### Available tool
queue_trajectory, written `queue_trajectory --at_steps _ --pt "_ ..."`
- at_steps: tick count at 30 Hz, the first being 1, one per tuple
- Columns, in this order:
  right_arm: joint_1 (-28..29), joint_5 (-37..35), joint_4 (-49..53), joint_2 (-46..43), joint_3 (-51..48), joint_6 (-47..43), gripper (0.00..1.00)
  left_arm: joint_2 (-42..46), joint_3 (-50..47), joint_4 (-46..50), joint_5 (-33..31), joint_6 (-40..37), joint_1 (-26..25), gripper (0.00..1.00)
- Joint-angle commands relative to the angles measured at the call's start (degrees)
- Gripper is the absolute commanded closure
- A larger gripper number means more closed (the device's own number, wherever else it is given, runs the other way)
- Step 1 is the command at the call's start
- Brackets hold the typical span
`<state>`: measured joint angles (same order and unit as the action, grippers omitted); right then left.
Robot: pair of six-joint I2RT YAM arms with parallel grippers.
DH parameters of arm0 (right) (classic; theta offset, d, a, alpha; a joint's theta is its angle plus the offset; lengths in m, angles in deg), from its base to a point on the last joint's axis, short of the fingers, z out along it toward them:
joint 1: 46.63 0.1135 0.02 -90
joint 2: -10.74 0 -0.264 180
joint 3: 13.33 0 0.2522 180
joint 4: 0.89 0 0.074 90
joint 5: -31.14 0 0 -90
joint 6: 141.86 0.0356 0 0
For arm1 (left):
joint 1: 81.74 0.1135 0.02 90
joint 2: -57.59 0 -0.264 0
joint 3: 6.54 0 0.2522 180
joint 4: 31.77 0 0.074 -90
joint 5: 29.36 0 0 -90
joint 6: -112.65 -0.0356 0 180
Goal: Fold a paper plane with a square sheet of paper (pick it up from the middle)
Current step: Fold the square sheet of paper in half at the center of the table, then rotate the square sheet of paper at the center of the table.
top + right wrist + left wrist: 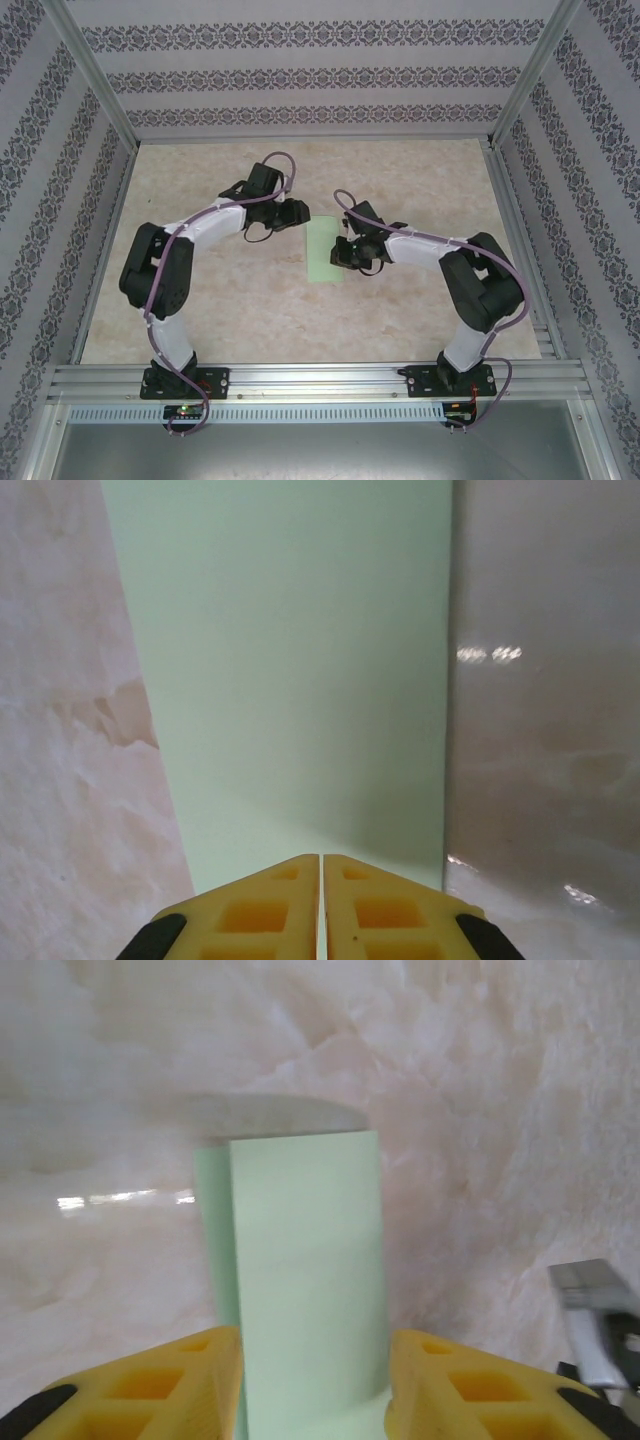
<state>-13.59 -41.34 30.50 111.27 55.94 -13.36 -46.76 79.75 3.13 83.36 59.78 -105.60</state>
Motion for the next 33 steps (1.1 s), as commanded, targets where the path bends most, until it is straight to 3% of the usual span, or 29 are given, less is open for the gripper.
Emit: queue_trajectory --at_steps 1,13,18,25,28,33 --pt "0.9 -2.1 2.2 2.3 2.3 2.5 0.89 2.6 -3.6 2.2 -4.8 2.2 1.5 0.54" --pt "6.2 -1.5 5.2 6.3 4.2 9.0 0.89 8.0 -8.6 6.4 -9.2 1.2 4.9 0.47" --pt "9.0 -2.5 4.0 10.3 11.6 13.7 0.89 9.6 -10.6 6.6 -9.1 0.1 6.3 0.40" --pt "8.1 -11.0 5.4 9.1 19.6 13.0 0.86 11.8 -12.5 4.9 -8.9 1.5 7.4 0.21" --pt "6.1 -11.3 6.3 8.5 19.8 11.1 0.75 12.3 -12.8 2.7 -5.4 -1.5 7.3 0.11" --pt "2.8 -8.6 11.4 11.4 24.1 6.1 0.72 13.5 -14.8 -0.9 -7.1 -2.4 7.4 0.00"
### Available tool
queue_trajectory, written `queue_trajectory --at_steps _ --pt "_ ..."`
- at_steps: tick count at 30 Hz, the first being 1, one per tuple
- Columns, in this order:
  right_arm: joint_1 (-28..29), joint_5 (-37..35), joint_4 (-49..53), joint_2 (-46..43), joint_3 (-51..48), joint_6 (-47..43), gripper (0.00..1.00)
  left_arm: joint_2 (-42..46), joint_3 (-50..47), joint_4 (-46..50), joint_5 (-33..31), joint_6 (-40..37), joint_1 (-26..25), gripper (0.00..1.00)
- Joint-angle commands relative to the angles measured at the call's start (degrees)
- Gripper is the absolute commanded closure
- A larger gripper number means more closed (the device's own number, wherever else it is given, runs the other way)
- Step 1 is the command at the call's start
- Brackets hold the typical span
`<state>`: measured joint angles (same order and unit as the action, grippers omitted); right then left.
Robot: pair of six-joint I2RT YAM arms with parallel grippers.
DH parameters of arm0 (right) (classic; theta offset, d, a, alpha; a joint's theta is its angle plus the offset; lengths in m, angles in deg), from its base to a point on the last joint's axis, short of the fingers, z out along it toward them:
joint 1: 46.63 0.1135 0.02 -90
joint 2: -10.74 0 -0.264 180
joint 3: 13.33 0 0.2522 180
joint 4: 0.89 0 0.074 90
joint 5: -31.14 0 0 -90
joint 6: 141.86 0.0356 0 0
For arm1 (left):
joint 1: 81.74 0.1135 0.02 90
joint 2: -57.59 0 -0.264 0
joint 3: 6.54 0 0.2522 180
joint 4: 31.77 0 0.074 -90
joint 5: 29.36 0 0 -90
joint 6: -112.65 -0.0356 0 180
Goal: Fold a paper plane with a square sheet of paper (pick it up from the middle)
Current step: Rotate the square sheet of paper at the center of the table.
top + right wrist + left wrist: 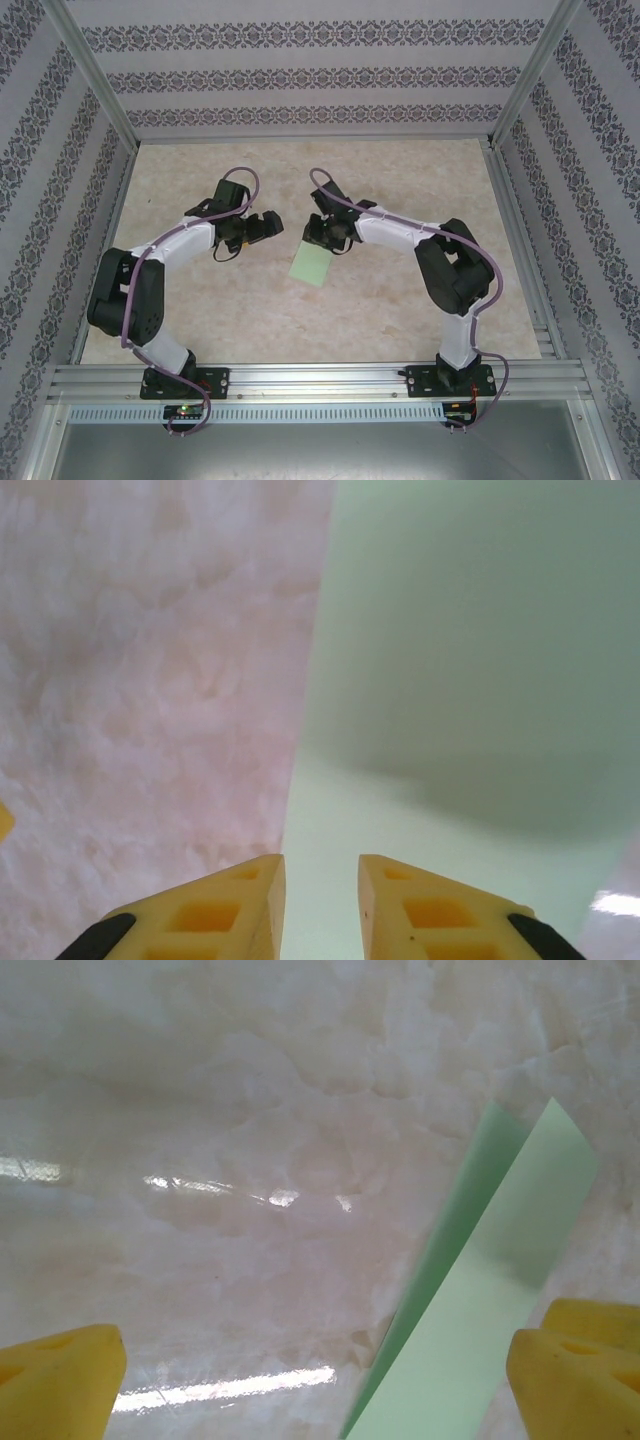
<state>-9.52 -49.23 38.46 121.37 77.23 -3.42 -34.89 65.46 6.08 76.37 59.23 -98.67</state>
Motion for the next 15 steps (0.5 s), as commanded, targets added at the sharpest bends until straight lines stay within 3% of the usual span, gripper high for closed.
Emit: queue_trajectory --at_steps 1,6,15 --pt "-2.1 0.1 4.2 2.2 3.9 -5.1 0.72 1.7 -0.6 -4.2 -0.5 -2.2 0.6 0.00" --pt "-4.5 3.0 6.2 6.6 9.1 -7.6 0.73 2.2 -0.6 -5.6 -1.7 -1.8 0.5 0.00" --pt "-6.4 3.8 9.6 14.9 16.5 -8.5 0.78 1.1 -0.1 -8.3 3.3 -0.1 0.3 0.00"
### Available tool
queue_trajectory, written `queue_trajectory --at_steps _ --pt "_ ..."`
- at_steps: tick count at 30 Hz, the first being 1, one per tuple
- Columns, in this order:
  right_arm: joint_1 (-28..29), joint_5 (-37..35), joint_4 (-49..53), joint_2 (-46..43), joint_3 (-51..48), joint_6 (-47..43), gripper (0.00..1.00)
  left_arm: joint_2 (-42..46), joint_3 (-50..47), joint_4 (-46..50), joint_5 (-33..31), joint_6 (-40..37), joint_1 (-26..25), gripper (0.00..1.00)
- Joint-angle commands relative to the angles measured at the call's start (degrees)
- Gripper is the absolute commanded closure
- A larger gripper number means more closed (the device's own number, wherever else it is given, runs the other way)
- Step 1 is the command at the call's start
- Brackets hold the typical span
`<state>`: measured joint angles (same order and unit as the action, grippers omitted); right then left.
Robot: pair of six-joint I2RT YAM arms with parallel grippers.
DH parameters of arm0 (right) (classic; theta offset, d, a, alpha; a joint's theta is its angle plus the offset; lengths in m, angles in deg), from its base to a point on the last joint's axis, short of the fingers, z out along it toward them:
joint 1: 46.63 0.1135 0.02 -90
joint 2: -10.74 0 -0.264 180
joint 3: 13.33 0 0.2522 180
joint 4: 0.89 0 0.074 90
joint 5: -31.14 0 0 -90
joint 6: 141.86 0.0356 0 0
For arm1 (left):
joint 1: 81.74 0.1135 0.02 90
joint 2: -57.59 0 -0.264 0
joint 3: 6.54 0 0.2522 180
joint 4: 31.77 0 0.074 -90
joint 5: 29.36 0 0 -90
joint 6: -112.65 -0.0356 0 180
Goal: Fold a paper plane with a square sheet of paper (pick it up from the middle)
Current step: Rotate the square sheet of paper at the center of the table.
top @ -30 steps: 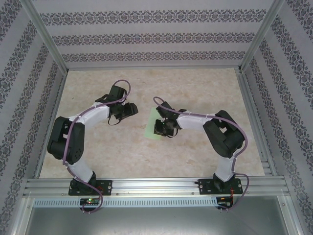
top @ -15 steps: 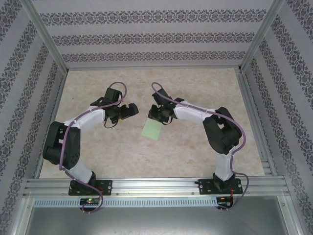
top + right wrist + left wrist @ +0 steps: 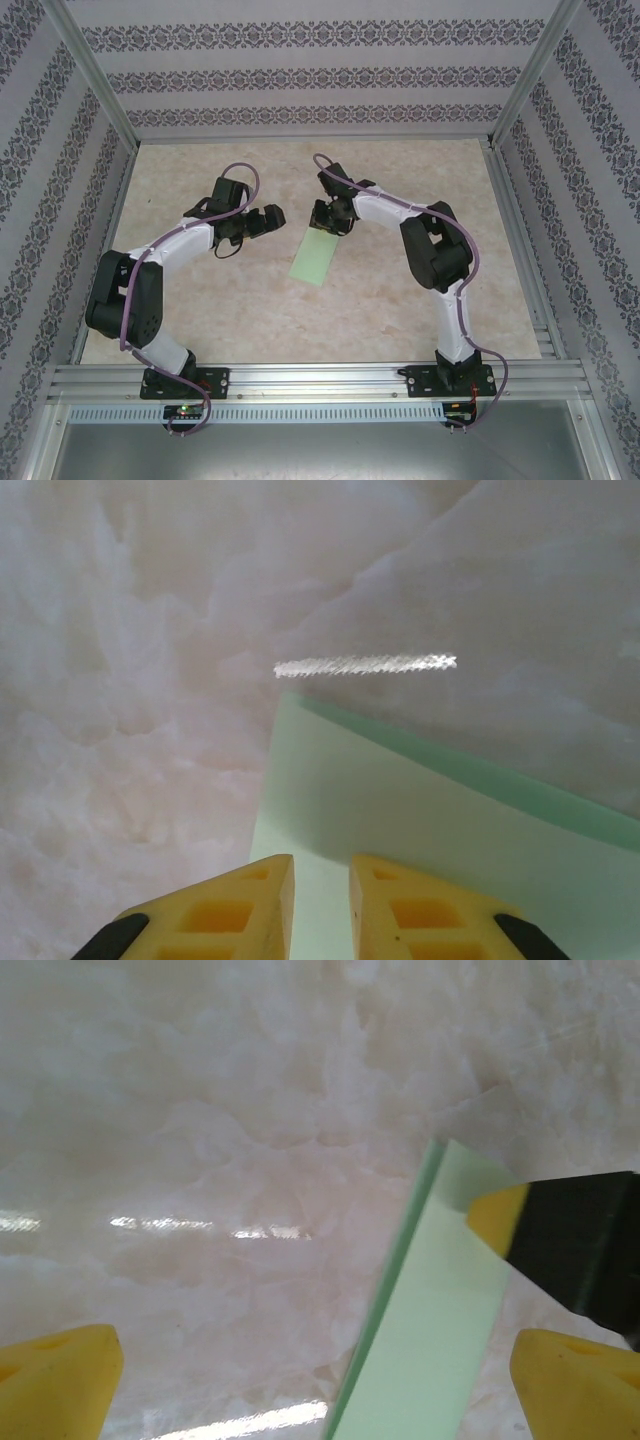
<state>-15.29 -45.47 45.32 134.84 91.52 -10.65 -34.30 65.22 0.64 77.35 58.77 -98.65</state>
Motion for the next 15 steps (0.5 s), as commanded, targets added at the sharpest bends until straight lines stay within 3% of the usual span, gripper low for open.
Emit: queue_trajectory --at_steps 1,9,15 --pt "-0.8 -0.7 3.1 1.6 2.3 -1.4 0.79 0.4 0.4 -2.8 2.8 0.5 0.0 0.00" --pt "-2.9 -7.6 3.3 -1.1 -3.2 -0.2 0.77 -0.7 1.7 -2.4 3.9 2.4 -3.9 0.00" --pt "-4.9 -14.7 1.0 -8.8 -12.5 6.4 0.76 -1.9 2.0 -3.8 6.4 4.0 -9.5 0.01"
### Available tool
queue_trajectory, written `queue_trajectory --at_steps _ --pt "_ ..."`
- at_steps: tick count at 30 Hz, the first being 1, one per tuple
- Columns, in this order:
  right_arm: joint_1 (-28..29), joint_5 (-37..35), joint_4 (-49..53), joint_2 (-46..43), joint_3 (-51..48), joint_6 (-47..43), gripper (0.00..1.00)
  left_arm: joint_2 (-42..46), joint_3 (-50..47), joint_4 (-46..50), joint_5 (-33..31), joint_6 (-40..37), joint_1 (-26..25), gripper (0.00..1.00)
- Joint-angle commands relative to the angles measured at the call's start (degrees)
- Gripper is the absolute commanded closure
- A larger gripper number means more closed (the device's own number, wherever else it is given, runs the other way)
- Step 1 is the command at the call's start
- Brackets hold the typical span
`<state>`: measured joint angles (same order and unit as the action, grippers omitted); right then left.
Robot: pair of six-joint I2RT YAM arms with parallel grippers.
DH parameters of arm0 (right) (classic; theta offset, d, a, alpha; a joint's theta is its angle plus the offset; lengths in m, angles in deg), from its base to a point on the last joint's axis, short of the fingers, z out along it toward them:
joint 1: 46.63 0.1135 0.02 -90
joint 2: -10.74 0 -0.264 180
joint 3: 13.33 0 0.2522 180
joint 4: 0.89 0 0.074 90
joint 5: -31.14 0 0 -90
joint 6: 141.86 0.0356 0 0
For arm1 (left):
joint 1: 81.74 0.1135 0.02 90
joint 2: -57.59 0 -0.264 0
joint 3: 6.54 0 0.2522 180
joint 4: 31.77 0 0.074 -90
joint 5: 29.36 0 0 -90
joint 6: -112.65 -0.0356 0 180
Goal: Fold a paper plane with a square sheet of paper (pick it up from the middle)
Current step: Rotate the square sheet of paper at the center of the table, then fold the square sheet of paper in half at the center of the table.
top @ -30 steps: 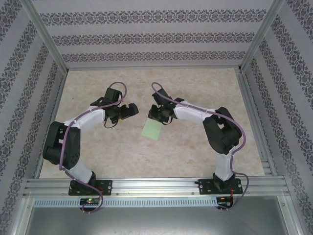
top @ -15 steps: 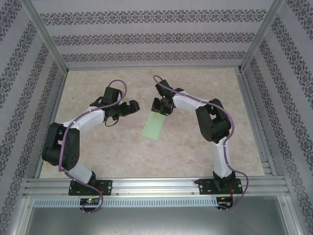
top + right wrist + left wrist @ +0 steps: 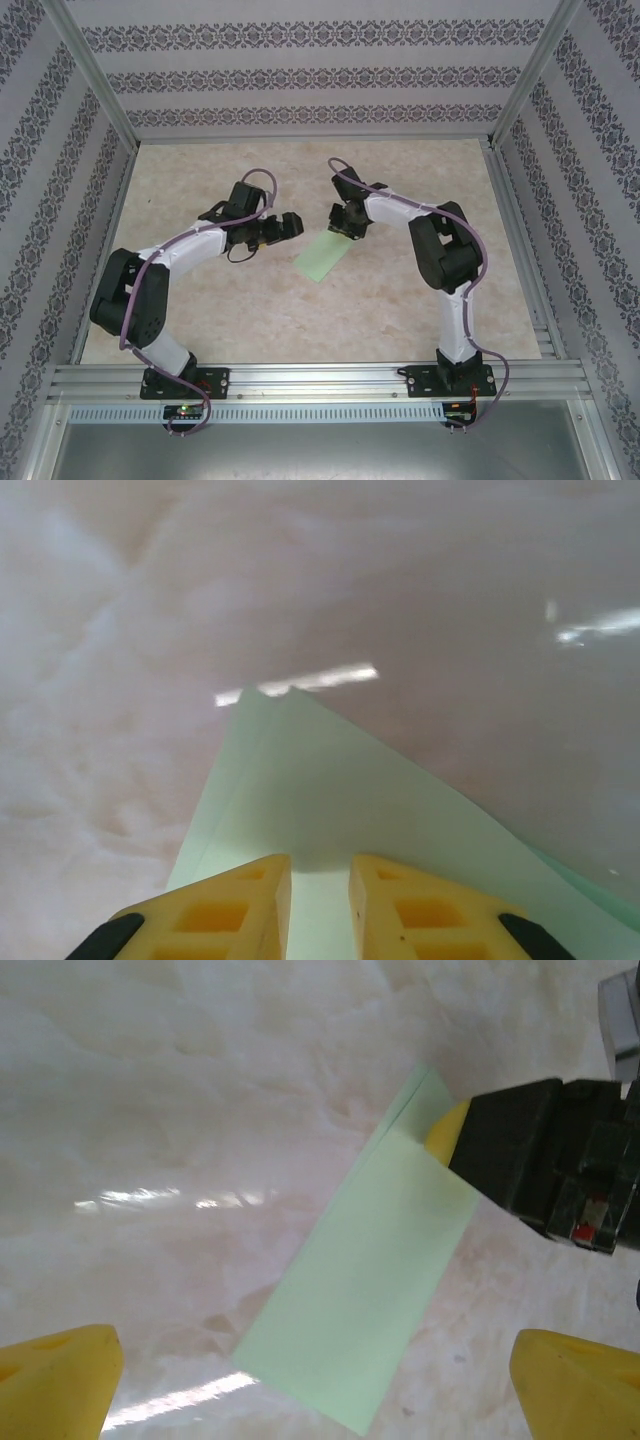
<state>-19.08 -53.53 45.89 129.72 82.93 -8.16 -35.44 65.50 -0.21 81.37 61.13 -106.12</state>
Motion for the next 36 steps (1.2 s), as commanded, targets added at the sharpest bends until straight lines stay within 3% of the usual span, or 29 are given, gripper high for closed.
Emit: queue_trajectory --at_steps 1,6,12,17,25,36 --pt "-1.3 -7.2 -0.5 -5.6 -5.7 5.1 0.76 -0.8 1.7 -3.4 2.9 1.9 -3.0 0.02" --pt "-2.2 -5.1 -10.3 -15.5 -14.2 7.5 0.74 -1.6 1.2 -6.3 5.1 3.2 -7.5 0.13" --pt "-3.0 10.0 -25.4 -21.5 -24.0 5.4 0.75 -6.1 3.0 -6.9 5.8 6.2 -11.5 0.43" --pt "-2.9 12.7 -31.0 -24.0 -31.5 4.8 0.85 -10.4 4.2 -8.9 7.9 8.6 -13.3 0.61" --pt "-1.8 17.5 -31.5 -20.4 -32.1 3.6 1.00 -14.3 6.6 -8.2 6.5 8.9 -14.3 0.78" --pt "-1.2 19.7 -32.7 -17.9 -33.6 3.0 1.00 -18.1 9.0 -7.8 6.7 9.6 -15.1 0.88"
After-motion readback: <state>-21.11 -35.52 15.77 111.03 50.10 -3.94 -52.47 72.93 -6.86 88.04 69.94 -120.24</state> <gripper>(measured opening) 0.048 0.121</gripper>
